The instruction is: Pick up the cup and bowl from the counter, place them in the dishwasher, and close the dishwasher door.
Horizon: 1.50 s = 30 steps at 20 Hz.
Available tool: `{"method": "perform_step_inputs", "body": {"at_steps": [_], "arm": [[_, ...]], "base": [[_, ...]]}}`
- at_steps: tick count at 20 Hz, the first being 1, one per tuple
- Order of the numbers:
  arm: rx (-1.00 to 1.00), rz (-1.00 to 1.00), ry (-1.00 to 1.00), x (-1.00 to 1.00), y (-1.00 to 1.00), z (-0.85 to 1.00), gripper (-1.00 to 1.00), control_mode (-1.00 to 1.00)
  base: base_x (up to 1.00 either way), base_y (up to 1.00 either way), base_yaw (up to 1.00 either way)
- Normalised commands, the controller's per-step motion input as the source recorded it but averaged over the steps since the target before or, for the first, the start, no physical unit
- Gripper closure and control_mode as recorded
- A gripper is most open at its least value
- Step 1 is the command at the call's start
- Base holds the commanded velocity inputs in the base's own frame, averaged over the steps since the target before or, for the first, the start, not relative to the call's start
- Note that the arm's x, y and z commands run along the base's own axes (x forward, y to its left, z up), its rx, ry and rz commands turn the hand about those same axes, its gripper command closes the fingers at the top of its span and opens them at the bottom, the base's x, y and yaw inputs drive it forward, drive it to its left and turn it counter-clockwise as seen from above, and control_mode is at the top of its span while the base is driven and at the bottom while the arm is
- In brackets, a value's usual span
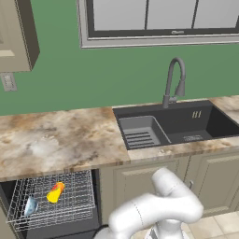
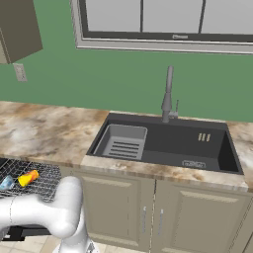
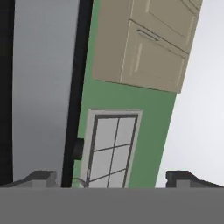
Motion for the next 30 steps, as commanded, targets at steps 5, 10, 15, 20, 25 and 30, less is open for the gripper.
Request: {"method": "perform_step_inputs", "body": {"at_steps": [5, 10, 15, 20, 25, 30], "arm": [[0.00, 0.02, -0.11, 0.53, 0.03, -0.26, -1.00, -1.00], [0.00, 0.02, -0.05, 0.44, 0.27, -0.60, -1.00, -1.00], [0.06, 0.00, -0.01, 0.31, 0.44, -0.64, -1.00, -1.00], [0.12, -0.02, 0.01, 0.04, 0.82, -0.85, -1.00, -1.00], [0.31, 0.00, 0.03, 0.04, 0.49, -0.63, -1.00, -1.00], [0.48, 0.01, 0.04, 0.22, 0.02, -0.29, -1.00, -1.00]], "base": [[0.00, 0.00, 0.00], [0.00, 0.00, 0.00], [0.00, 0.00, 0.00], [0.00, 0.00, 0.00], [0.00, 0.00, 0.00], [0.00, 0.00, 0.00]]}}
